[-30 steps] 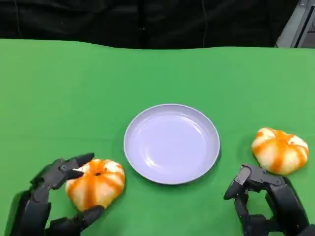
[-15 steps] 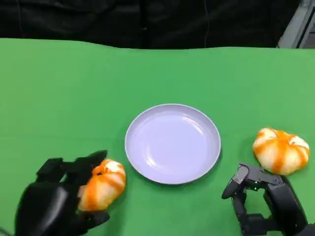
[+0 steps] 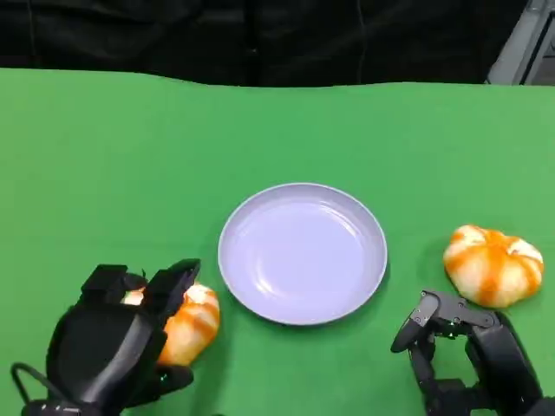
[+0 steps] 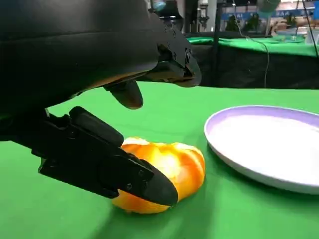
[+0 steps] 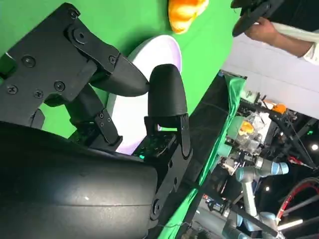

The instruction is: Grasp the bread from the table and place it into the plate.

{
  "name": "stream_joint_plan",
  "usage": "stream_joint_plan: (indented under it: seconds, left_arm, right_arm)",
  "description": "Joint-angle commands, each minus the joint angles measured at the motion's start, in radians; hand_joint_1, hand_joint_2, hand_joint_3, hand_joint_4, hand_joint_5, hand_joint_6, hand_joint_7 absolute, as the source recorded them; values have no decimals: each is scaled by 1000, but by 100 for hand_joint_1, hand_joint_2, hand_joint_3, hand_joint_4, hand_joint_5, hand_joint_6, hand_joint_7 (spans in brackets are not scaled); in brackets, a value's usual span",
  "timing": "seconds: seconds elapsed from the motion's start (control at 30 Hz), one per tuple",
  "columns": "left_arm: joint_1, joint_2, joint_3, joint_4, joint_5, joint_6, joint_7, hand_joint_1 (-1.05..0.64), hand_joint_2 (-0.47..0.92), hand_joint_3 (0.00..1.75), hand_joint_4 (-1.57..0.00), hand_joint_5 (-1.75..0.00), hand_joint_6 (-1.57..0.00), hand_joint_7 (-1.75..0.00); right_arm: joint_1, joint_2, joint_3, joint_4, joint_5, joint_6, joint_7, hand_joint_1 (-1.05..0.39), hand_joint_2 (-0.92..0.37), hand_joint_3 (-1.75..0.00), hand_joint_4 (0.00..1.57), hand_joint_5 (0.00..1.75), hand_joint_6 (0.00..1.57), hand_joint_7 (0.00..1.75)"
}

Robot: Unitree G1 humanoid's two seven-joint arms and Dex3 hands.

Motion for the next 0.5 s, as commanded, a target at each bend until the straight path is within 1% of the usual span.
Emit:
stream_joint_plan:
  seconds: [0.03, 0.1, 0.23, 0.33, 0.47, 0.5]
  left_arm:
    - [-59, 31, -60, 25, 76, 79, -38, -68, 86, 0, -9, -86, -26, -11]
    - [-89, 35, -92, 45, 112, 120, -52, -69, 86, 0, -12, -84, -28, -11]
    - [-98, 48, -117, 46, 108, 154, -49, -69, 86, 0, -13, -82, -28, -10]
    - [-140, 29, -155, 78, 137, 222, -104, -69, 86, 0, -13, -82, -29, -10]
    - [-151, 37, -178, 79, 132, 256, -112, -69, 86, 0, -13, -81, -30, -9]
    - [-176, 29, -190, 118, 144, 282, -133, -69, 86, 0, -12, -81, -30, -9]
  right_arm:
    - [6, -4, -4, -8, 6, 8, -6, -60, -31, -144, 89, 175, 80, 149]
    - [5, -2, -3, -6, 8, 9, -6, -60, -31, -144, 89, 175, 80, 148]
    - [5, -1, -3, -7, 9, 9, -5, -60, -31, -143, 89, 175, 81, 148]
    - [4, -5, -4, -6, -1, 11, -12, -61, -31, -143, 89, 175, 81, 148]
    - [4, -5, -4, -6, -2, 12, -13, -62, -31, -142, 88, 175, 81, 148]
    - [3, -5, -4, -5, -4, 11, -15, -62, -31, -142, 88, 175, 81, 148]
